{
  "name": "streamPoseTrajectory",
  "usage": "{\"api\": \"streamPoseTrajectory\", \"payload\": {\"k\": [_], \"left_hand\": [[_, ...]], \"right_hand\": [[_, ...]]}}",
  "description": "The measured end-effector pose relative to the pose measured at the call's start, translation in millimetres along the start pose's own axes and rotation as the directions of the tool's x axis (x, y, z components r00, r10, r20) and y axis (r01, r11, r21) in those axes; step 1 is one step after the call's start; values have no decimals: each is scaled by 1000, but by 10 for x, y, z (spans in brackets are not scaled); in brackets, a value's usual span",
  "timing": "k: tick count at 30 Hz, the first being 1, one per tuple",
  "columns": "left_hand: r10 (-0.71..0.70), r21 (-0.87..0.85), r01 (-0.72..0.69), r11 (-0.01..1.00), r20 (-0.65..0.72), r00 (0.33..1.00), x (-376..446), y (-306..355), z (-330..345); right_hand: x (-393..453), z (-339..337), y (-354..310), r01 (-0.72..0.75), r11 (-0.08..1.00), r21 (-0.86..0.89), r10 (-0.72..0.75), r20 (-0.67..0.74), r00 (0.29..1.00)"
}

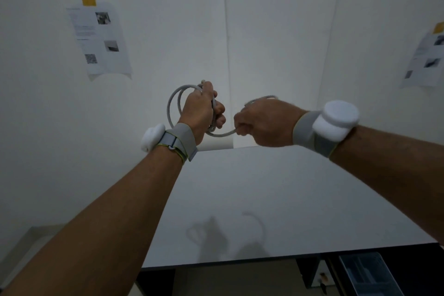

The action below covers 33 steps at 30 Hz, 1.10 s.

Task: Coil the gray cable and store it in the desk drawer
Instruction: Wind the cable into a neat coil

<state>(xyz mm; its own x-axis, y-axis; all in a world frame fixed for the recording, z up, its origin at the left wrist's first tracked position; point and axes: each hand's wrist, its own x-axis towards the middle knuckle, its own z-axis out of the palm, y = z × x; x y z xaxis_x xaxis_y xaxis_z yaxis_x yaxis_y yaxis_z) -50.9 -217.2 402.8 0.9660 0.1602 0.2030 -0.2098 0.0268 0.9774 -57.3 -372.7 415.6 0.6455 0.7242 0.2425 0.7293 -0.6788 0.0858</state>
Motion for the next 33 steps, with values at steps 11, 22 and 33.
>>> {"api": "streamPoseTrajectory", "payload": {"k": [11, 22, 33], "left_hand": [[-35, 26, 30, 999, 233, 972, -169, -2, 67], [-14, -272, 193, 943, 544, 839, -318, 250, 174], [-14, -294, 220, 930, 571, 821, -369, 238, -92]], "right_hand": [[129, -307, 233, -5, 923, 385, 124, -286, 950], [325, -176, 226, -85, 474, 876, 485, -179, 856], [180, -94, 83, -173, 211, 962, 326, 98, 940]]}}
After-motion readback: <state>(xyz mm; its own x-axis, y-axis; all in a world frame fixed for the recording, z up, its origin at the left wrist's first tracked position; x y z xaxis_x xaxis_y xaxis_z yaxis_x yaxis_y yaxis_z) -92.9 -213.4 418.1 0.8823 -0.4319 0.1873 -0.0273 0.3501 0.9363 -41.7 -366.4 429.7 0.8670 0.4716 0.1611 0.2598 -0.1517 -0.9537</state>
